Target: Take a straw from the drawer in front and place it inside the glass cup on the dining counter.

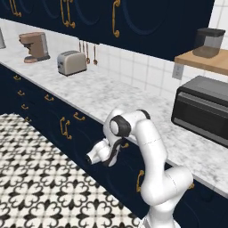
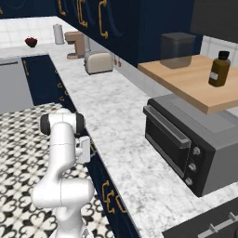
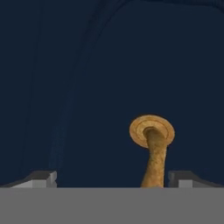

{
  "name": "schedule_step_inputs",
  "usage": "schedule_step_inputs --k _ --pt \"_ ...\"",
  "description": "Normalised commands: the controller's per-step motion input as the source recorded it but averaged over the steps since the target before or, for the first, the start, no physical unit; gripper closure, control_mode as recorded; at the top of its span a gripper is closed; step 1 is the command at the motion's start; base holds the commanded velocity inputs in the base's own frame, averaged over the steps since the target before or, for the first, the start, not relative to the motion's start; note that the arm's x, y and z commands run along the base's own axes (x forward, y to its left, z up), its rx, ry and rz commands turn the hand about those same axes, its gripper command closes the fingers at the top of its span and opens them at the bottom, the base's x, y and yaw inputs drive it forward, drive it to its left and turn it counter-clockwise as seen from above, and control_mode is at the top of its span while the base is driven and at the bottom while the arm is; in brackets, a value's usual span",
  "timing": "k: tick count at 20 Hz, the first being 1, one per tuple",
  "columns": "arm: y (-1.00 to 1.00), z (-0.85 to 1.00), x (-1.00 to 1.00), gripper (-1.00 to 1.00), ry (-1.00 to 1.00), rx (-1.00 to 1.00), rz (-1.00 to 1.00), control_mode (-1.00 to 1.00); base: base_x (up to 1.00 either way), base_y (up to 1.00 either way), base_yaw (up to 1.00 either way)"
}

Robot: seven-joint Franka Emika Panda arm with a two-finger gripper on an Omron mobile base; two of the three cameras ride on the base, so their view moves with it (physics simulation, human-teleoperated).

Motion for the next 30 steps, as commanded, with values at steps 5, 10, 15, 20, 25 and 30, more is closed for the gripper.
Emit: schedule_step_inputs --k 5,10,15,20,25,30 --pt "-0.13 -0.02 -0.03 1.00 0.00 0.04 0.00 -1.00 0.00 0.00 0.00" --pt "0.14 0.00 -0.47 1.00 -0.02 0.12 0.00 -1.00 0.00 0.00 0.00" --pt "0.71 0.00 -0.65 1.00 0.00 0.08 0.00 -1.00 0.00 0.00 0.00" --pt "0.99 0.00 -0.67 1.00 0.00 0.07 0.00 -1.00 0.00 0.00 0.00" --pt "1.00 0.00 -0.66 1.00 0.00 0.05 0.00 -1.00 0.00 0.00 0.00" --pt "1.00 0.00 -0.65 1.00 0.00 0.03 0.00 -1.00 0.00 0.00 0.00"
